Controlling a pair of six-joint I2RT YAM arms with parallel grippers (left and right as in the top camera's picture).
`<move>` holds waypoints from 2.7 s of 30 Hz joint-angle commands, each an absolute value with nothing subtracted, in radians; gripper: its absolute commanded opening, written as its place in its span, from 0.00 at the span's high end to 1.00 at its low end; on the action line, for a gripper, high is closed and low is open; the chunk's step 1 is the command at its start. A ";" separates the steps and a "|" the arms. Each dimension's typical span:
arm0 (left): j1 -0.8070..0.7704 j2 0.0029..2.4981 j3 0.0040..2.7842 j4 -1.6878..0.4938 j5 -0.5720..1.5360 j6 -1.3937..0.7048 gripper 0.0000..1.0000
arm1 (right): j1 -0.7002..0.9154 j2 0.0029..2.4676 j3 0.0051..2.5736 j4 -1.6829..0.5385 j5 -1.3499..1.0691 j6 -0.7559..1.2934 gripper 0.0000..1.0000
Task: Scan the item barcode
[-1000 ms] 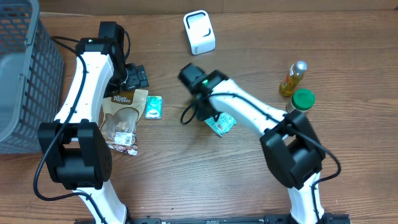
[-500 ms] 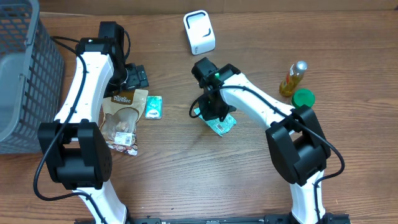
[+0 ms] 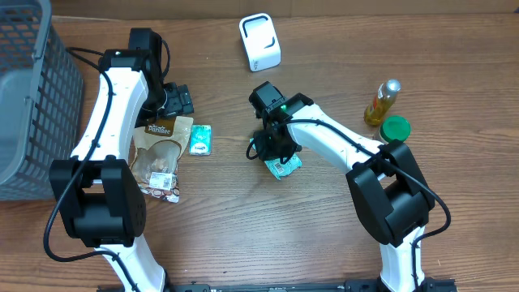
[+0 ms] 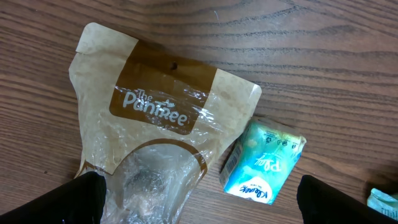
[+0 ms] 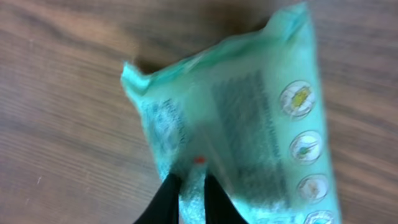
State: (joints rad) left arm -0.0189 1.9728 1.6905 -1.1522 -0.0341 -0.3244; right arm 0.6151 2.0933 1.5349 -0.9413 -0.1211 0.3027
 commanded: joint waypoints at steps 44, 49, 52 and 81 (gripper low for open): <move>-0.022 1.950 1.712 -1.151 -0.026 -0.329 0.00 | 0.514 2.009 1.571 -0.936 -0.197 0.336 0.96; -0.021 1.950 1.712 -1.151 -0.026 -0.329 0.00 | 0.417 2.009 1.571 -0.930 -0.121 0.400 0.91; -0.021 1.950 1.712 -1.151 -0.026 -0.330 0.00 | 0.370 2.009 1.571 -0.940 -0.124 0.424 0.74; -0.021 1.950 1.712 -1.151 -0.026 -0.330 0.00 | 0.344 2.009 1.571 -0.835 -0.105 0.416 0.00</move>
State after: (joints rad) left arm -0.0189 1.9728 1.6905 -1.1522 -0.0341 -0.3244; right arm 0.3420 2.0434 1.5536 -0.8383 -0.1188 0.4149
